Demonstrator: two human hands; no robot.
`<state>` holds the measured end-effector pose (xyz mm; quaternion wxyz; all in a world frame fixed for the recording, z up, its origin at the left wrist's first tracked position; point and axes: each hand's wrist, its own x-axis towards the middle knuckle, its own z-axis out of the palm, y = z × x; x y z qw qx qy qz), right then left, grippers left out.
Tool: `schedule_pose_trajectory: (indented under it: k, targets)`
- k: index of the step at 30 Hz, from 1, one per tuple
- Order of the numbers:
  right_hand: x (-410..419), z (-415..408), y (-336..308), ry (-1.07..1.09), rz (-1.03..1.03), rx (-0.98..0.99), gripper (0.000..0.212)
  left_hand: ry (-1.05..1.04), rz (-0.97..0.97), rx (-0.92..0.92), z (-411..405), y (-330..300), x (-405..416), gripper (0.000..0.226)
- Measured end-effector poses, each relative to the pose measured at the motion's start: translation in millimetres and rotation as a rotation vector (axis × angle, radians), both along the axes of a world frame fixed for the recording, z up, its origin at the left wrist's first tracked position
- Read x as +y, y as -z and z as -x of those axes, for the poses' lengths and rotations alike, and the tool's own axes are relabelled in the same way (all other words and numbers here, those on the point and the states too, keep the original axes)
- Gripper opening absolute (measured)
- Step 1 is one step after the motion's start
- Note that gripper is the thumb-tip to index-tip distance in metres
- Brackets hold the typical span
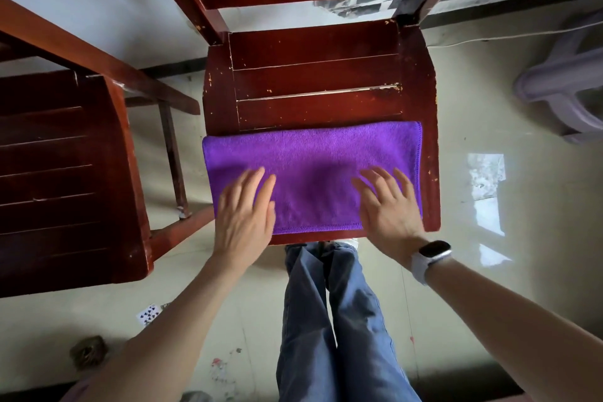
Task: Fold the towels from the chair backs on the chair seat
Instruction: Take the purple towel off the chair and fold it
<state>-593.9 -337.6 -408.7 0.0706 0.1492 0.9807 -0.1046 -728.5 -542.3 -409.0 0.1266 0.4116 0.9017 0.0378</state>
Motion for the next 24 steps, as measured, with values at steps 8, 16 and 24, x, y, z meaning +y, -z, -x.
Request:
schedule_pose_trajectory:
  k: [8, 16, 24]
  targets:
    - [-26, 77, 43, -0.033, -0.043, 0.04, 0.052, 0.026, 0.041, 0.068, 18, 42, 59, 0.053]
    - [-7, 65, 59, -0.063, -0.092, 0.057, 0.051, -0.022, 0.083, 0.057, 31, 54, 46, 0.061]
    - [43, 27, 56, 0.168, -0.097, -0.066, 0.054, -0.172, 0.139, 0.014, 48, 52, 22, 0.077]
